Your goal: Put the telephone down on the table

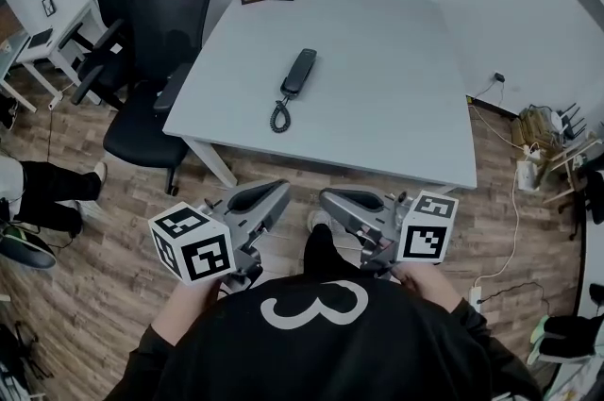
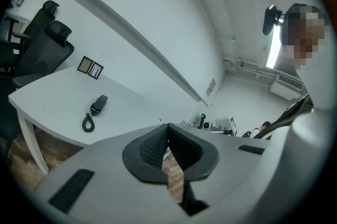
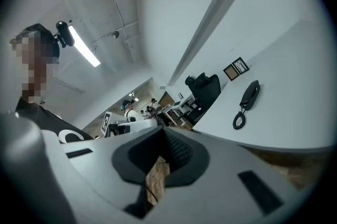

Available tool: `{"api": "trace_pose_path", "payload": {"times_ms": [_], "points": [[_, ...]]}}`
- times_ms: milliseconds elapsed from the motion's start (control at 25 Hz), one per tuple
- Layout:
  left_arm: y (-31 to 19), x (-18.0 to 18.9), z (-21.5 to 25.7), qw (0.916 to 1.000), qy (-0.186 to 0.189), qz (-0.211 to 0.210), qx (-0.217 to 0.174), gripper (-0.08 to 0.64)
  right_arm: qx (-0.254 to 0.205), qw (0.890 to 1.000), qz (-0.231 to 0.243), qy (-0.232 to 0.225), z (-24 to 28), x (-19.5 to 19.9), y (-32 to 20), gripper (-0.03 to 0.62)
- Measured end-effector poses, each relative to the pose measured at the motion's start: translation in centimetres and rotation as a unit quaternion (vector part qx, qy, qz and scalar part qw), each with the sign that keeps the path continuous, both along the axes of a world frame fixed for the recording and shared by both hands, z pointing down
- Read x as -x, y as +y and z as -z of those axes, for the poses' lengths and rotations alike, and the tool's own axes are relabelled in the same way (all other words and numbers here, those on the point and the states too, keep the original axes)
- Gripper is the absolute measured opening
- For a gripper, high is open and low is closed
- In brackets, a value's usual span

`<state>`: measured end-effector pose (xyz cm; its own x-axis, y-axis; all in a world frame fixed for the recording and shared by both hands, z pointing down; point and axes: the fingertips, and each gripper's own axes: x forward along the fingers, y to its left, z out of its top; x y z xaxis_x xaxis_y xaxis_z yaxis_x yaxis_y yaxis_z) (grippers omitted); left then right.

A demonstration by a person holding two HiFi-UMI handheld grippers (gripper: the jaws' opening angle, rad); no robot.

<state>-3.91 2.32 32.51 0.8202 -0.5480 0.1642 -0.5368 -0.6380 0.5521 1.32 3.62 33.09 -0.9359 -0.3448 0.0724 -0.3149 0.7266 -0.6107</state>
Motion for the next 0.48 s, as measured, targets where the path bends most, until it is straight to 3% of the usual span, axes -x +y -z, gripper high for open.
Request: {"api": "trace_pose_path", "payload": {"times_ms": [480], "points": [[1.9, -0.3, -1.2, 1.0, -0.003, -0.007, 0.005, 0.012, -0.004, 1.0, 0.0, 0.011, -0.9, 0.3, 2.0, 0.008]]}}
